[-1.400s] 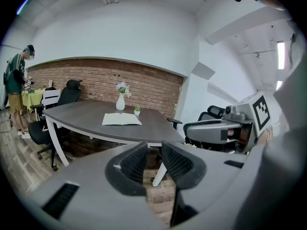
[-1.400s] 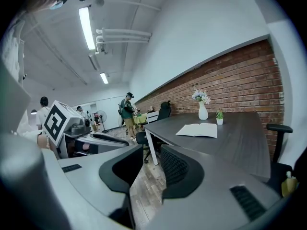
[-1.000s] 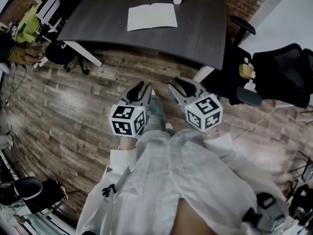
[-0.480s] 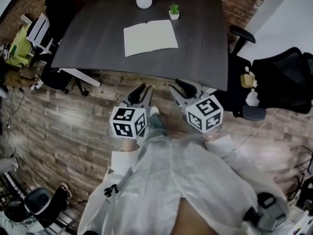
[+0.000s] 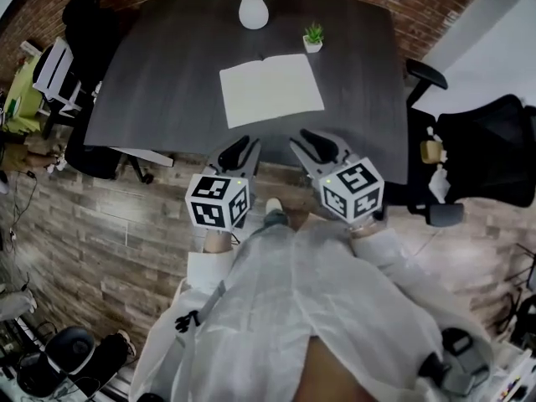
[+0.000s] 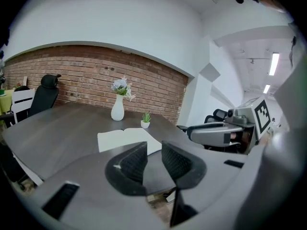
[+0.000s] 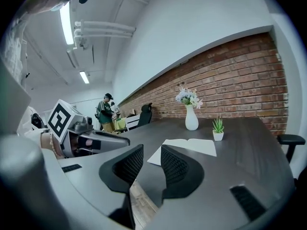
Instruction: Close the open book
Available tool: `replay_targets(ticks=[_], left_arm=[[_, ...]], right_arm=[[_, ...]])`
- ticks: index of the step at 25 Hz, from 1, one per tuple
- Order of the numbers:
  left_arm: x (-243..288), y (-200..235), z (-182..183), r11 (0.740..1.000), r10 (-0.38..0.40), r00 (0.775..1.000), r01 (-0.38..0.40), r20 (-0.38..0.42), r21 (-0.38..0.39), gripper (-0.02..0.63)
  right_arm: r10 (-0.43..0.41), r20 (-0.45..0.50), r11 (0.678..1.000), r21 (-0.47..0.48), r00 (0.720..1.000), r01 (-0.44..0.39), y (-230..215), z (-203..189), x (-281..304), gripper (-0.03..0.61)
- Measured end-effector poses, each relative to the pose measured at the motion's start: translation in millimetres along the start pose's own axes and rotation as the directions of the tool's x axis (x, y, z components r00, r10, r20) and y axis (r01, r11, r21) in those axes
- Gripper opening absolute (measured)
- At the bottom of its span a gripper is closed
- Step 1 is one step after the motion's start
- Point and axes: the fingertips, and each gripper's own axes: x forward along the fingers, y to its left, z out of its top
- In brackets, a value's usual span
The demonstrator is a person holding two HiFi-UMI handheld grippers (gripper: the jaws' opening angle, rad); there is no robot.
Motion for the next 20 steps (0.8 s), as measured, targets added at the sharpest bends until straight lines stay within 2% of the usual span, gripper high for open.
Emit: replay_targets(ticks=[8,14,20], left_arm=[[18.7,52.5,12.9,0.999,-0.035,0.999,0.035,-0.012,-0.004,0.089],[28.5,64.3,5.3,0.997,-0.066,0.997,0.065,-0.032,-0.035,0.089],[35.7,72.2,-8.8,0.994,-0.058,0.998,0.055,-0.032,-0.096,0.089]], right_arm=[[-0.043,-0.006,0.999,0.004,0.999,0.043,-9.5,17.8,48.4,0.092],[-0.073,-0.049,0.997,0.011,0.996,0.074,-15.5,11.4,59.5,0.092],[-0.067,-0.105,0.998,0.006,0.992,0.068,-22.1,2.1,67.4,0.092]])
